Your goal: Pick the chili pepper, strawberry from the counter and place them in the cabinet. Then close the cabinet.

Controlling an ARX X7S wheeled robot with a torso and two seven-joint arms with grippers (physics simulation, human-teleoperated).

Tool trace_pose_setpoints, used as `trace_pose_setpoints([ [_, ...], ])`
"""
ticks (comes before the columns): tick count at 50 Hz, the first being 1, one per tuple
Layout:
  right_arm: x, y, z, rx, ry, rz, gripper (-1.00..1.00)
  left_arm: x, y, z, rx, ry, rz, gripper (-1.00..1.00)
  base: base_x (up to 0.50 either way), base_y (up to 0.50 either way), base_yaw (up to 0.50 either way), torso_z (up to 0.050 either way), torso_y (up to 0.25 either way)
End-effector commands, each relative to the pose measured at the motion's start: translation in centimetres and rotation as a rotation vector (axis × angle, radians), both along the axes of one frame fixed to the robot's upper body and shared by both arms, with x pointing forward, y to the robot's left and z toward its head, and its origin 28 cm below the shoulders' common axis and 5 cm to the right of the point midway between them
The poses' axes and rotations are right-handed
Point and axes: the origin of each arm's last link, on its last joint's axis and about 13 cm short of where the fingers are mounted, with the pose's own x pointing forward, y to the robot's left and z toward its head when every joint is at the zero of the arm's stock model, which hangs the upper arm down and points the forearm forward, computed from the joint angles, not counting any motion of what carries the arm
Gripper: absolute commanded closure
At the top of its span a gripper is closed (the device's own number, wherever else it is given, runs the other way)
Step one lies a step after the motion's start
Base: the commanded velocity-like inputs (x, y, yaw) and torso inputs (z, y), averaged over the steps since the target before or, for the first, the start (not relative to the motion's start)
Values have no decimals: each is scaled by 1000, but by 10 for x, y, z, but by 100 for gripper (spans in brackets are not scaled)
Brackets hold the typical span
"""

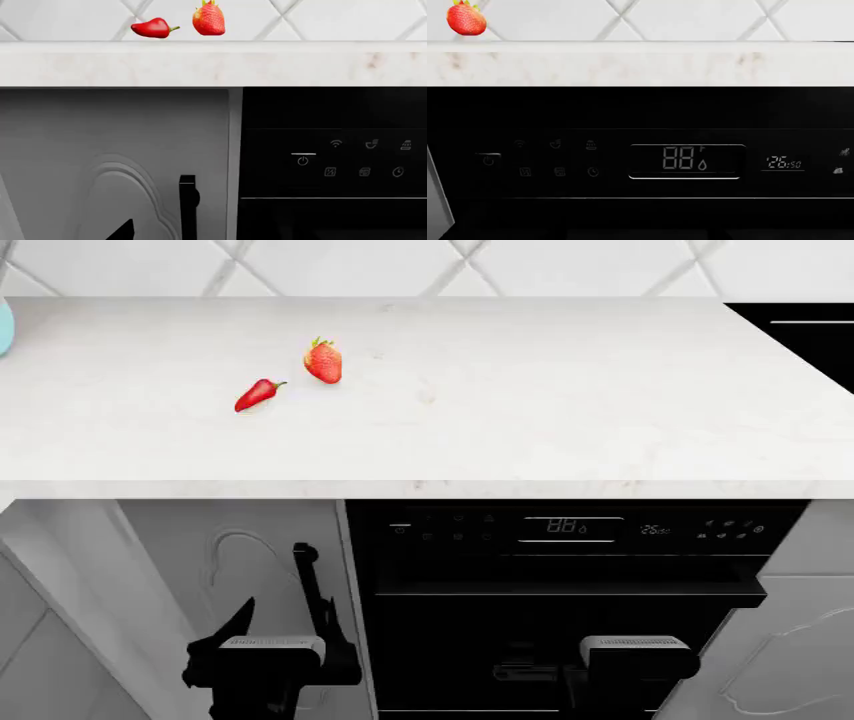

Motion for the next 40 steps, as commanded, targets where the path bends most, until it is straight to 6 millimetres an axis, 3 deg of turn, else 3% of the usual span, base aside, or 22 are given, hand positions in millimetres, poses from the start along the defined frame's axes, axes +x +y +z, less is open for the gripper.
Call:
trace_pose_setpoints([
  [1,-2,0,2,11,-10,-2,-100,-2,-1,1,15,-3,-4,-100,0,0,0,0,0],
  [7,-11,-1,9,43,-56,-27,-100,-11,1,8,-11,-59,-15,-100,0,0,0,0,0],
  [13,-10,-3,13,78,-61,-37,-100,-15,2,19,-8,-151,-41,-100,0,0,0,50,78],
  [15,-17,-4,35,132,-107,-14,-100,-17,6,38,-19,-217,-36,-100,0,0,0,50,77],
  [18,-24,-4,78,151,-190,28,-100,-15,14,85,-35,-343,-18,-100,0,0,0,50,78],
  [23,-20,-5,134,165,-264,78,-100,-8,21,145,-50,-500,11,-100,0,0,0,50,78],
  [31,-8,-8,196,194,-317,105,-100,19,29,188,-53,-577,77,-100,0,0,0,50,77],
  [36,1,-4,223,179,-321,128,-100,34,29,212,-45,-600,99,-100,0,0,0,50,77],
  [40,25,0,249,121,-295,113,-100,64,32,234,-23,-530,195,-100,144,500,0,25,32],
])
